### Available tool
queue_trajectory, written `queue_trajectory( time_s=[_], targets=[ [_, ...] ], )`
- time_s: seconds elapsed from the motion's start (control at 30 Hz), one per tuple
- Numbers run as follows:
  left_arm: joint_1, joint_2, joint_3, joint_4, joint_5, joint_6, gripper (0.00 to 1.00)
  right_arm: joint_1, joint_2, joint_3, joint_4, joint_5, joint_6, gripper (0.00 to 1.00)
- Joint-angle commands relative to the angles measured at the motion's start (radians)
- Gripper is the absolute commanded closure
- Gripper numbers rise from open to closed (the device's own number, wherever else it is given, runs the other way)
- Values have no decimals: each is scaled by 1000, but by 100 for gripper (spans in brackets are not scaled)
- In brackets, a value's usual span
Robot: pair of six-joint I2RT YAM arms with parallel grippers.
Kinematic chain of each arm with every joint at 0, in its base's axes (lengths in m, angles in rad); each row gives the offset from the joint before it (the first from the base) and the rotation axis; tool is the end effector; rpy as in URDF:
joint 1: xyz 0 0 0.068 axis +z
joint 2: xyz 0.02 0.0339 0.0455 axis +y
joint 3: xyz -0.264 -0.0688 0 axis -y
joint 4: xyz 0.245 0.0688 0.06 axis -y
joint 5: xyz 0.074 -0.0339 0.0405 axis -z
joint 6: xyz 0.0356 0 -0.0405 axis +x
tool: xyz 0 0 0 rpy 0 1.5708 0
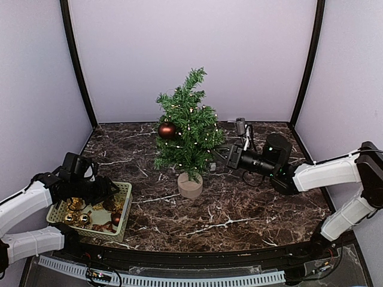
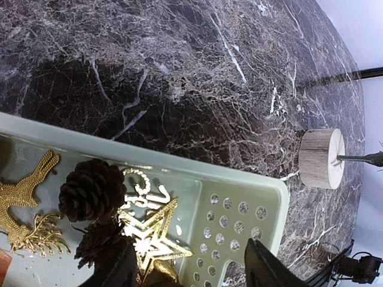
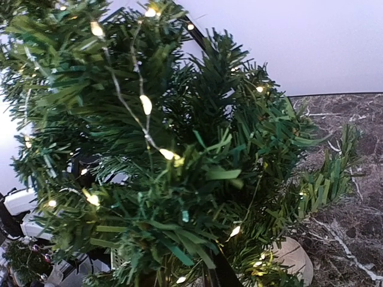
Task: Decorate the small christmas tree
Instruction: Adjust the side of the string light in the gap of branches.
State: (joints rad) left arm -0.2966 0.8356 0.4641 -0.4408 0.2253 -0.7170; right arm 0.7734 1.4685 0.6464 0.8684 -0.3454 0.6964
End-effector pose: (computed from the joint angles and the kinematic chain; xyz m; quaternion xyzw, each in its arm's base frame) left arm 0.1581 -0.0566 0.1974 -0.1519 0.9114 -0.2699 0.2709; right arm 0.2142 0.2260 0.2425 -0.1504 0.6750 0.5658 0.4491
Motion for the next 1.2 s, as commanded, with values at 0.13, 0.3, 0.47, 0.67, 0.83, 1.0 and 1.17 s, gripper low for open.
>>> queue_trajectory(
  time_s=[0.13, 0.3, 0.47, 0.67, 0.83, 1.0, 1.17],
  targets=[
    [-1, -17, 28, -17, -18, 41, 34, 7, -184, -78, -33, 27, -40, 57],
    [-1, -23, 34, -31, -24, 52, 31, 6, -294, -108, -154, 98, -84, 29],
    [-1, -37, 32, -46, -16, 52, 30, 3, -386, -123, -233, 181, -117, 14],
    [-5, -38, 51, -106, -49, 16, 37, 2, -459, -175, -218, 287, -111, 13],
    [-47, -44, 57, -180, -105, -66, 41, 3, -546, -221, -237, 368, -105, 12],
    [-111, -37, 44, -237, -88, -143, 42, -1, -629, -256, -321, 477, -133, 8],
    [-165, -49, 74, -330, -53, -183, 42, -12, -658, -251, -366, 535, -171, 6]
  ],
)
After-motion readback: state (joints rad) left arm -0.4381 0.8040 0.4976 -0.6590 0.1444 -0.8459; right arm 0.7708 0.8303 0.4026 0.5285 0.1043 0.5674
